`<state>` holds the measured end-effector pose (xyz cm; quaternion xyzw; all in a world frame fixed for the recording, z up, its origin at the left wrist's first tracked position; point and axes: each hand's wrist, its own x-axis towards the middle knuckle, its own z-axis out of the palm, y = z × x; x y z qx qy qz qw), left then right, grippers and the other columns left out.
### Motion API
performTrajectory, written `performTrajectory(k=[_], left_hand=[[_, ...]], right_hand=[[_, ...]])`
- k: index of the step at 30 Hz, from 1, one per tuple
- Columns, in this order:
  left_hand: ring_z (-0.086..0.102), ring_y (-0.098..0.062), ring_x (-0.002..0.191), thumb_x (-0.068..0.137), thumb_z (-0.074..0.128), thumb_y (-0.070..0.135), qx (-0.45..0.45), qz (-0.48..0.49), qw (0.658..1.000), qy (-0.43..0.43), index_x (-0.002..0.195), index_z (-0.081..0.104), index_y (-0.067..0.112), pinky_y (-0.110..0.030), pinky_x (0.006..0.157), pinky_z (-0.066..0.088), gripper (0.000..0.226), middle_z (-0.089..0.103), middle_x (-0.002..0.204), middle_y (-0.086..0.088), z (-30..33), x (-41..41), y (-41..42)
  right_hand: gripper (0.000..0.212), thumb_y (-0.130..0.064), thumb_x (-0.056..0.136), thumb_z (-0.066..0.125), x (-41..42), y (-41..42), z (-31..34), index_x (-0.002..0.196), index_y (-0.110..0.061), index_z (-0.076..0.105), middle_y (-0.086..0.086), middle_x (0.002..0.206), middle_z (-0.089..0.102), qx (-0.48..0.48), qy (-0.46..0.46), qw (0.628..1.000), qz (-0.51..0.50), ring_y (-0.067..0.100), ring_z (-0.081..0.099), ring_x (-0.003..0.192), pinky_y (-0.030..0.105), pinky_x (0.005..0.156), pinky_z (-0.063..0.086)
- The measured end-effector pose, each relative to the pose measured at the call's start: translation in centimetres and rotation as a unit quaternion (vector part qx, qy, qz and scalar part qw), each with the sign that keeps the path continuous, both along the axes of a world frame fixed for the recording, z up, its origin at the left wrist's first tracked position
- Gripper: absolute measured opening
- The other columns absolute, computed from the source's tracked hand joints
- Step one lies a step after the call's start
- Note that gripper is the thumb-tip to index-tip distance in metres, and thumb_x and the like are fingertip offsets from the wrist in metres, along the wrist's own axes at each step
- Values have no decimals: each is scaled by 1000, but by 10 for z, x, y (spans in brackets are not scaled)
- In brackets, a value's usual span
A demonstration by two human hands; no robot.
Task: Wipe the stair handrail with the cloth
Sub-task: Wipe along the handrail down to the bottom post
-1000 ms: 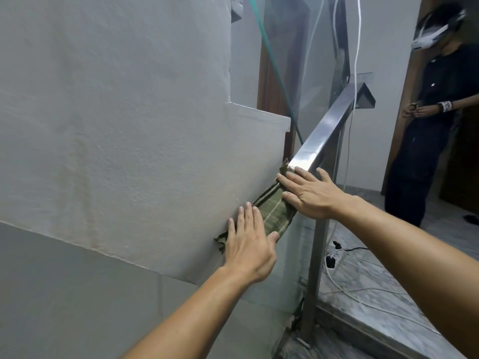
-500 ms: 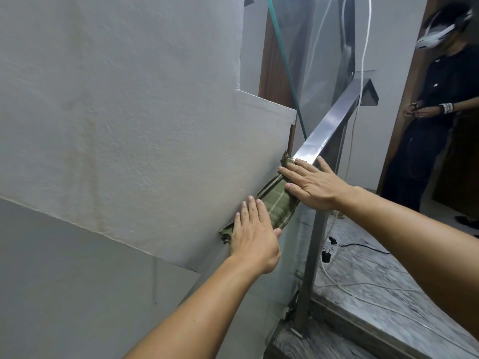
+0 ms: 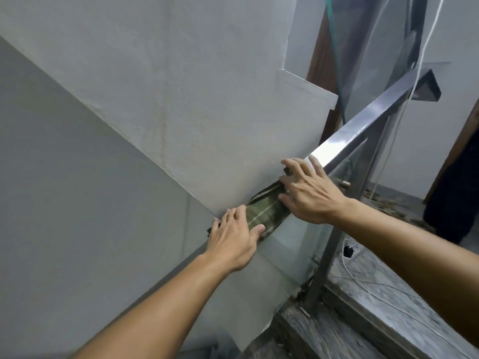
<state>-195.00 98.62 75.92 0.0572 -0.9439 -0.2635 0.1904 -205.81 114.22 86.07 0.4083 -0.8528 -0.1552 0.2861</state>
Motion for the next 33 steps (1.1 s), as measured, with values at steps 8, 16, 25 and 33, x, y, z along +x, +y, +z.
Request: performTrajectory(k=[8,16,25,33], left_hand=[[8,-26,148,99,26,47,-77,62,995,-24,150,0,3,-42,120,8,72,5,161,-14,-31,31,-7],[11,-21,147,99,26,47,-97,74,992,-19,151,-6,16,-40,120,12,68,5,162,-5,-86,105,-50],[26,-23,140,98,36,43,-89,122,988,-36,152,5,21,-40,116,19,66,21,158,-1,-156,200,-98],[10,-24,147,98,40,38,-69,170,977,-111,152,-3,20,-38,120,6,71,10,161,-7,-208,284,-139]], right_hand=[[77,-67,87,1,3,-6,-16,152,-25,-1,0,162,5,124,-85,988,42,20,-9,148,40,120,-7],[63,-58,94,7,50,-48,-60,152,-33,2,9,157,27,205,-36,967,148,31,18,146,51,118,12],[60,-57,96,19,121,-118,-108,150,-32,19,6,148,43,293,-52,922,248,29,46,128,50,111,31],[63,-54,94,20,200,-172,-178,147,-21,27,9,131,55,289,-44,910,295,31,56,107,45,90,49]])
